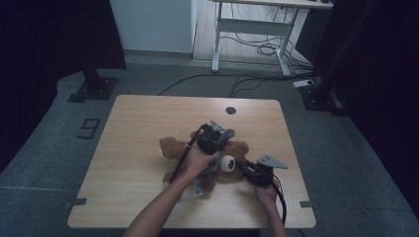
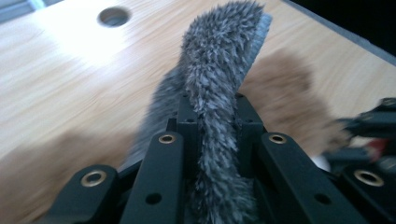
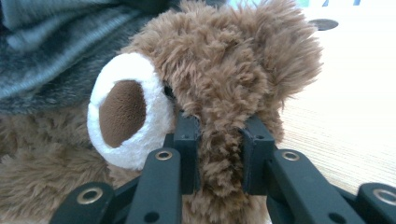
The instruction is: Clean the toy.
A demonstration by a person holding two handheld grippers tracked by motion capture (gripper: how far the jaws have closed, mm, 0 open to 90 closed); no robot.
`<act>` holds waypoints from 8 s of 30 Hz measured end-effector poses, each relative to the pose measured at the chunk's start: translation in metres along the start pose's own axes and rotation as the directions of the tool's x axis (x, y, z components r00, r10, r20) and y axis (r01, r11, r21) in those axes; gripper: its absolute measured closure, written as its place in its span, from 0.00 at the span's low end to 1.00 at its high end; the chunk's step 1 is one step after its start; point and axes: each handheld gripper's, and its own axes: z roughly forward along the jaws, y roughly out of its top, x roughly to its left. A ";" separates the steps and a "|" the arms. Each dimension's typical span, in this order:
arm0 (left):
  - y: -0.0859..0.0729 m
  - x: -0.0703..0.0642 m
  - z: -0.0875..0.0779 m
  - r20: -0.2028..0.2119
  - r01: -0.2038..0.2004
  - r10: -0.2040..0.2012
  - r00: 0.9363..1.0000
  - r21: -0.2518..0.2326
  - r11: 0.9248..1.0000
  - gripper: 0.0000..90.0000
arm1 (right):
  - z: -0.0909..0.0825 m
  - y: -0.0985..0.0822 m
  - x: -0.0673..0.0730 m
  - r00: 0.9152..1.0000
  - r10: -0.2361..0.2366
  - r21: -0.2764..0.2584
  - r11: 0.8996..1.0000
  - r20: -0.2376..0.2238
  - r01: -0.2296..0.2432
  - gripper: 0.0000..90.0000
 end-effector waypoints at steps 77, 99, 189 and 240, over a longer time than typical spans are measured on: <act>-0.070 0.089 -0.065 -0.074 0.165 -0.166 0.983 -0.016 0.986 0.86 | -0.001 0.001 0.002 1.000 -0.006 0.000 1.000 0.016 0.006 0.80; -0.126 0.127 -0.122 -0.014 0.296 -0.298 0.954 -0.085 0.951 0.86 | -0.001 0.000 0.001 1.000 0.012 -0.002 1.000 0.018 -0.012 0.80; -0.099 0.033 -0.062 0.207 0.145 -0.117 0.971 -0.124 0.982 0.87 | 0.027 0.043 0.001 0.989 0.116 0.197 0.976 -0.096 -0.096 0.19; -0.073 0.078 -0.090 -0.022 0.135 -0.136 0.990 -0.060 0.989 0.87 | 0.003 0.012 0.020 0.996 -0.044 0.042 0.998 -0.077 0.047 0.46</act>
